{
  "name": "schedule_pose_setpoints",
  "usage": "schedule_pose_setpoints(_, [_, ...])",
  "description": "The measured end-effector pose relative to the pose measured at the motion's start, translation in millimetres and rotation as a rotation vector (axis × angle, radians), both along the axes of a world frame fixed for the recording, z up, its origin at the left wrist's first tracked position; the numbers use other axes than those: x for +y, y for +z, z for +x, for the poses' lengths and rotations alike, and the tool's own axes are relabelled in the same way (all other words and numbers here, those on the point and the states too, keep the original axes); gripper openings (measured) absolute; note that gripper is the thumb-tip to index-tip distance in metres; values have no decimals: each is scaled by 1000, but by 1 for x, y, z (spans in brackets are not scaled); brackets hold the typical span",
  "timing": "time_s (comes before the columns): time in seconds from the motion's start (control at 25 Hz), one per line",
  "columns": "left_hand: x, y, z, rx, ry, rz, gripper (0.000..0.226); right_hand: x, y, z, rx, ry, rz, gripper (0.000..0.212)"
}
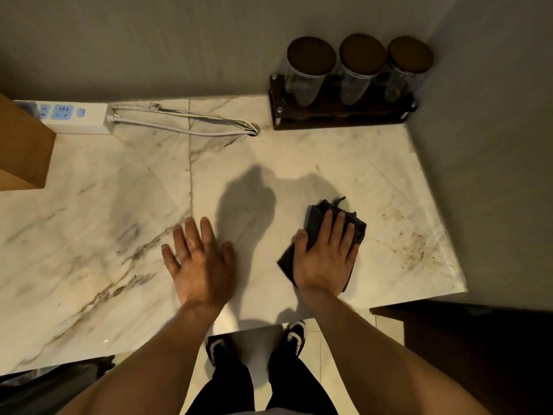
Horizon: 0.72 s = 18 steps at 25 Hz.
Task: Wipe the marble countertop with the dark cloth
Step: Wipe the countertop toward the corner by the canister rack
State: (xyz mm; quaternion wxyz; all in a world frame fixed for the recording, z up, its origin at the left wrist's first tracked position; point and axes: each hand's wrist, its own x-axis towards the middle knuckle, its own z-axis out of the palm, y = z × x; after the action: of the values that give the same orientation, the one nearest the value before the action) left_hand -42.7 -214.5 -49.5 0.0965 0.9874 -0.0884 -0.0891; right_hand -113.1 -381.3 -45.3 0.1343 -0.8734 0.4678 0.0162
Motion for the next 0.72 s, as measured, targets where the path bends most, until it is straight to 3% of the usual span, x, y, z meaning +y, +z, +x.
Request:
schedule_pose_setpoints(0.36, [3,13,1,51,-28,10,66,13,-2,-48,-43,93,-12,68])
schedule_pose_setpoints(0.52, [-10,23,-14,-38,-147,-19,64,3,0,-66,-42,244,-35,67])
schedule_pose_setpoints(0.72, [-40,24,-34,-8,-248,-60,60,-29,0,-89,-10,534,-73,67])
